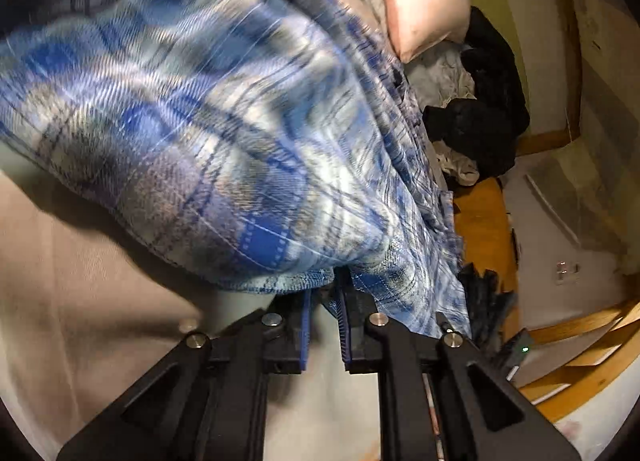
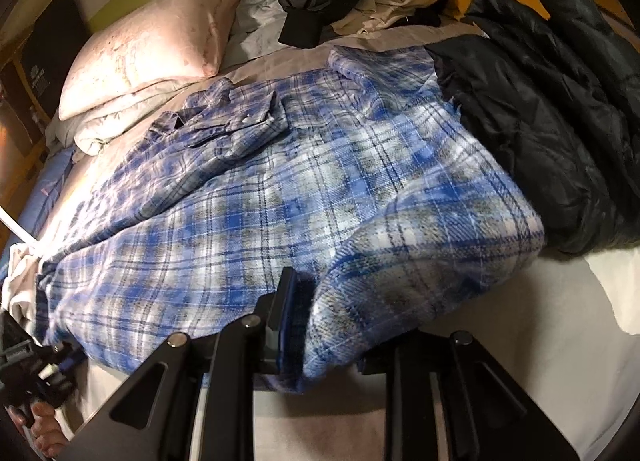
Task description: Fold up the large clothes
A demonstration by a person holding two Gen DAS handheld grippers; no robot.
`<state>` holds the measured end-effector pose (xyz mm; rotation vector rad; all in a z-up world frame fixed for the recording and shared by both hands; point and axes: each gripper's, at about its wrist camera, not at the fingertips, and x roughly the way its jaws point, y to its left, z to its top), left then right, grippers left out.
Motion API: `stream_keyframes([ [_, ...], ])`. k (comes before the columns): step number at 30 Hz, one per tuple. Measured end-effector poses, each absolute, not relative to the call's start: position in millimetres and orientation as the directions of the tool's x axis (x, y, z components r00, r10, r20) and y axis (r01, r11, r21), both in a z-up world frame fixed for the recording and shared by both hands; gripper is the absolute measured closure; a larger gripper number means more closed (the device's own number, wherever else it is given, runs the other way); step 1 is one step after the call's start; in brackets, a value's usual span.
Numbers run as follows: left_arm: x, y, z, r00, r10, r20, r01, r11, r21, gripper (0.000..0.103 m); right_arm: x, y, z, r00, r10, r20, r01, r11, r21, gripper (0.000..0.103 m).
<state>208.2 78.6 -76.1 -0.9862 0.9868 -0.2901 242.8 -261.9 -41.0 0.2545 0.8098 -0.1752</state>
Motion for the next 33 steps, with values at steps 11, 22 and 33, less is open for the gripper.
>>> stream_keyframes([
  [11,194.1,31.1,-33.7,0.609,-0.304,-0.733,-0.141,0.868,-0.476,0.032,243.1,-275.3,-41.6,0.672,-0.039,-0.739,0.262,0.946,0.189,0.081],
  [22,214.3,51.7,-41.4,0.674,-0.243,-0.698,-0.177,0.864,-0.471,0.001,244.8,-274.8,-41.6,0.671,-0.046,-0.74,0.263,0.948,0.18,0.081],
  [33,251.1,83.0,-42.3,0.695,-0.121,-0.709,-0.236,0.893,-0.384,0.093,252.5,-275.0,-42.3,0.709,-0.178,-0.682,0.281,0.959,0.042,0.084],
])
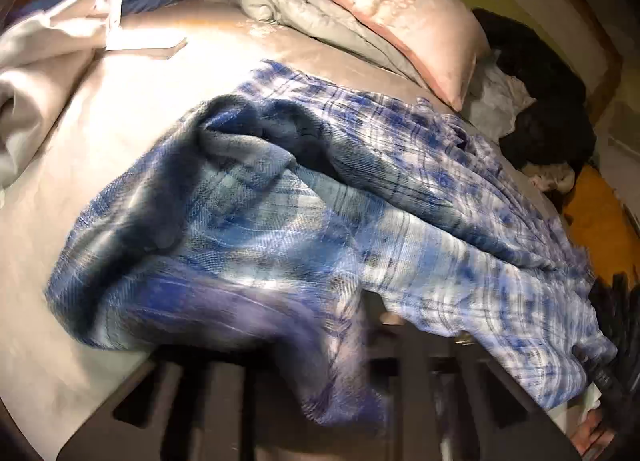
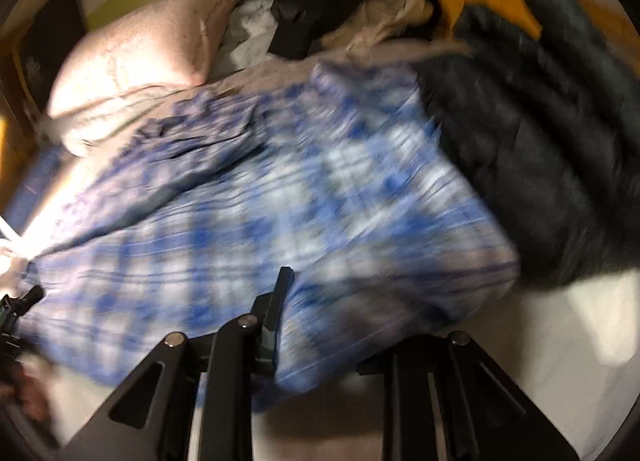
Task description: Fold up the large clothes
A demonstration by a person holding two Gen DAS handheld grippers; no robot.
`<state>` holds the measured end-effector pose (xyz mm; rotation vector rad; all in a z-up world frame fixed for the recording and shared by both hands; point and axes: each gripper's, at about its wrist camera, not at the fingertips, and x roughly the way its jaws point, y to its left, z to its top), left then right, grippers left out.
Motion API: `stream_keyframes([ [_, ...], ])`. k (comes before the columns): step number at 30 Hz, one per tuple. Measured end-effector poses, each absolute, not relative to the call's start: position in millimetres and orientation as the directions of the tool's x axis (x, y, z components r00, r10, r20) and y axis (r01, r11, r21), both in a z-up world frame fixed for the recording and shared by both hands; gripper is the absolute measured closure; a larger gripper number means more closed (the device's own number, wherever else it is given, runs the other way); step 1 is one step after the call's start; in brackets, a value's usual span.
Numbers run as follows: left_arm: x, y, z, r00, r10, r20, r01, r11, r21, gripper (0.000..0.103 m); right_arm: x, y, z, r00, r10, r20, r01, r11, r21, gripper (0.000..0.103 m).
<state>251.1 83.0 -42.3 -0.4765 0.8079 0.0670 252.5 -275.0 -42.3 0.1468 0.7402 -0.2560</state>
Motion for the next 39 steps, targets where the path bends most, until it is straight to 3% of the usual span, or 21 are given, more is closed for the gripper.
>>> stream_keyframes([
  [4,238.7,99.1,-37.3,0.707,-0.191,-0.681,-0.245,0.837,-0.489,0.095,246.3,-275.4,-37.1,0.749,-0.143,-0.647,0.252,0.965,0.078,0.097],
  [9,212.3,103.2,-18.2,0.702,-0.138,-0.699,-0.244,0.875,-0.418,0.096,224.0,-251.5,-18.1,0.8,-0.154,-0.58,0.168,0.985,-0.029,0.098],
  [14,198.4,117.3,-11.1,0.671,-0.133,-0.729,-0.257,0.881,-0.397,0.096,198.7,-238.4,-17.8,0.769,-0.019,-0.639,0.059,0.997,0.043,0.098],
  [16,197.0,120.5,-24.5,0.617,-0.169,-0.769,-0.263,0.876,-0.404,0.092,196.7,-230.9,-24.4,0.754,-0.071,-0.653,0.068,0.997,-0.029,0.098],
  [19,192.8,118.2,-32.5,0.572,-0.184,-0.799,-0.281,0.872,-0.401,0.083,204.9,-241.4,-37.5,0.711,-0.059,-0.701,0.092,0.996,0.009,0.096],
  [21,189.4,107.8,-15.7,0.515,-0.129,-0.847,-0.258,0.919,-0.297,0.062,208.4,-253.6,-37.8,0.696,-0.03,-0.717,0.112,0.991,0.067,0.092],
  [24,177.1,96.0,8.0,0.558,-0.144,-0.817,-0.178,0.941,-0.287,0.044,207.4,-260.7,-22.4,0.707,0.008,-0.707,0.112,0.986,0.123,0.082],
  [27,172.9,87.4,17.7,0.552,-0.203,-0.809,-0.138,0.934,-0.329,0.038,202.2,-263.0,-2.0,0.741,-0.019,-0.672,0.119,0.987,0.104,0.07],
  [30,166.7,80.8,23.2,0.525,-0.211,-0.825,-0.14,0.934,-0.328,0.036,194.1,-266.1,17.8,0.77,0.02,-0.637,0.093,0.985,0.144,0.068],
  [36,146.5,69.1,50.8,0.601,-0.251,-0.758,-0.067,0.93,-0.362,0.035,178.8,-285.3,50.1,0.832,-0.041,-0.553,0.138,0.981,0.135,0.062],
  [39,149.0,54.5,74.6,0.681,-0.205,-0.703,-0.004,0.959,-0.283,0.026,183.3,-297.2,59.5,0.844,-0.034,-0.536,0.15,0.973,0.174,0.062],
])
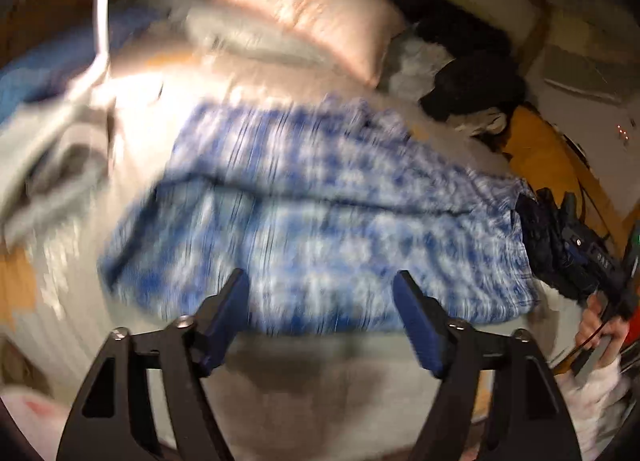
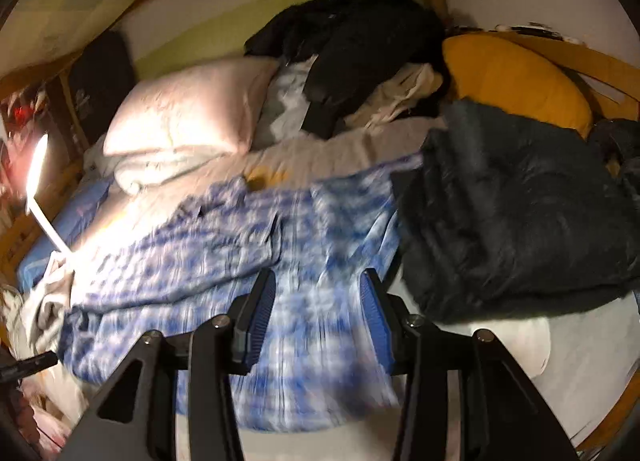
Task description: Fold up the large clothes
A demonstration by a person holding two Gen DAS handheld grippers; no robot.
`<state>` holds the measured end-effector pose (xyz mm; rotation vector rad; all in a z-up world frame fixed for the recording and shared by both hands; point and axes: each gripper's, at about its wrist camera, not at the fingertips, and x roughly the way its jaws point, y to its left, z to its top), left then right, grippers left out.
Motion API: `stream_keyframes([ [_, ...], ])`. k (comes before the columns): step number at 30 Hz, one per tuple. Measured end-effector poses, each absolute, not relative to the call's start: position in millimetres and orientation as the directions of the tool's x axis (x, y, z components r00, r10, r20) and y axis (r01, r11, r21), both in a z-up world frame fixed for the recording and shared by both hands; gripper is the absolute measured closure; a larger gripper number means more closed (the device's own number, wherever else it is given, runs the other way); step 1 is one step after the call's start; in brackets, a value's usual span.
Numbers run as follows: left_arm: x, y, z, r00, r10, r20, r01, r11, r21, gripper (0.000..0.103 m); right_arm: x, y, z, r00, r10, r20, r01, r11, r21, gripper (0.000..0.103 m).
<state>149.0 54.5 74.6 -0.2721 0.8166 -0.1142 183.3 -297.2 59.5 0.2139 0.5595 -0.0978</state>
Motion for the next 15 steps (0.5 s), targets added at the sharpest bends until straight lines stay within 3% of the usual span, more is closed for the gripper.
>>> stream_keyframes([
  [4,170.7,36.4,98.9,0.735,-0.107,-0.669,0.001,0.988,-0.157,0.023,205.2,-311.8,59.6,0.803,-0.075,-0.591,0.225,0.957,0.184,0.062],
  [8,193.0,27.7,117.5,0.796,-0.163,-0.583,0.064,0.98,-0.187,0.0,228.4,-330.9,52.2,0.761,-0.001,-0.649,0.232,0.934,0.271,0.064],
  [13,223.8,0.4,129.8,0.864,-0.133,-0.486,0.129,0.991,-0.042,0.0,273.9,-334.7,26.6,0.656,-0.032,-0.754,0.274,0.941,0.198,0.065],
  [15,228.2,-2.5,123.0,0.895,-0.121,-0.429,0.129,0.992,-0.011,0.0,285.7,-338.7,10.0,0.605,-0.073,-0.793,0.321,0.934,0.159,0.072],
])
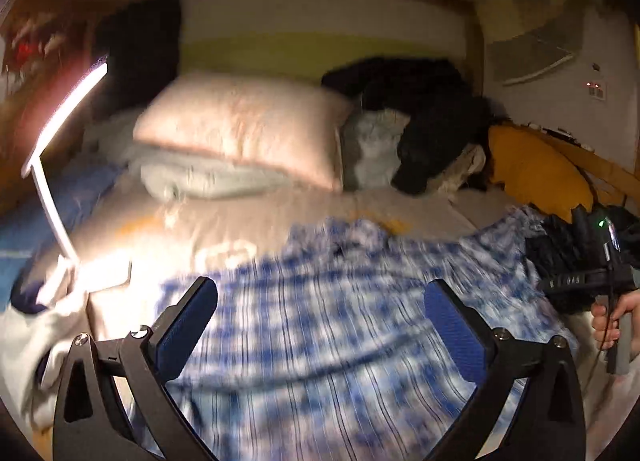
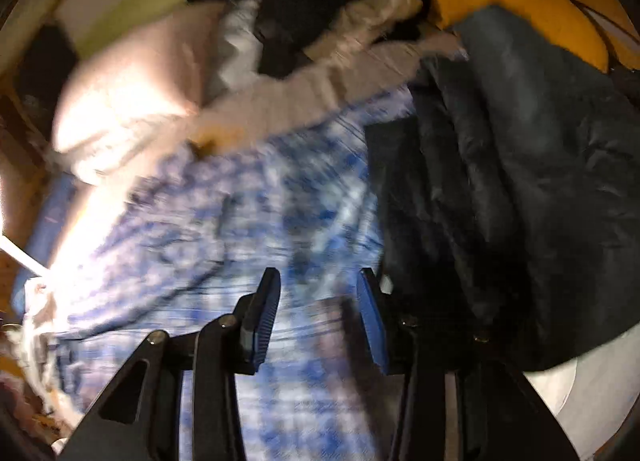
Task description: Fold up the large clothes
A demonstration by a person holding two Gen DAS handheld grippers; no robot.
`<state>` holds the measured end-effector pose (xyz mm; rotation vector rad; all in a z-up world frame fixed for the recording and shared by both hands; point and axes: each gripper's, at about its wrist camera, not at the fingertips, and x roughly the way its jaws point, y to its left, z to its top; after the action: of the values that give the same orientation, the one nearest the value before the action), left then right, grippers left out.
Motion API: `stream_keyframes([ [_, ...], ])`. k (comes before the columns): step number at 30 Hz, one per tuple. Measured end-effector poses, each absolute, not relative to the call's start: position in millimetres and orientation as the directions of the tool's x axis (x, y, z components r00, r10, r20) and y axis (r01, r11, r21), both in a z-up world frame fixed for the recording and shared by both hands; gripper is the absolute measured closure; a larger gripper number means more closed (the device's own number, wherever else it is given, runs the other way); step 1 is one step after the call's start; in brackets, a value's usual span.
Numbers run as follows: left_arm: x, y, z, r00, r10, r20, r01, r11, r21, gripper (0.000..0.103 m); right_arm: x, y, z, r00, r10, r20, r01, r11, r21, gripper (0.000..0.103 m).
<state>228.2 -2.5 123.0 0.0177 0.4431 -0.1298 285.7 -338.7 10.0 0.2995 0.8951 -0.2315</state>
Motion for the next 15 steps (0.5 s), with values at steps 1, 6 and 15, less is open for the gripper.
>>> stream_keyframes([
  [1,230.2,-3.1,118.4,0.898,-0.12,-0.423,0.13,0.992,-0.007,0.0,288.3,-342.2,5.5,0.588,-0.074,-0.806,0.339,0.927,0.162,0.074],
  [6,264.7,5.5,70.3,0.838,-0.131,-0.53,0.124,0.991,-0.048,0.0,302.9,-349.4,-13.6,0.561,-0.14,-0.816,0.425,0.895,0.139,0.077],
  [15,276.7,-5.2,12.2,0.895,-0.022,-0.445,0.077,0.991,0.106,0.0,321.1,-359.0,-15.7,0.656,-0.264,-0.707,0.457,0.884,0.094,0.098],
])
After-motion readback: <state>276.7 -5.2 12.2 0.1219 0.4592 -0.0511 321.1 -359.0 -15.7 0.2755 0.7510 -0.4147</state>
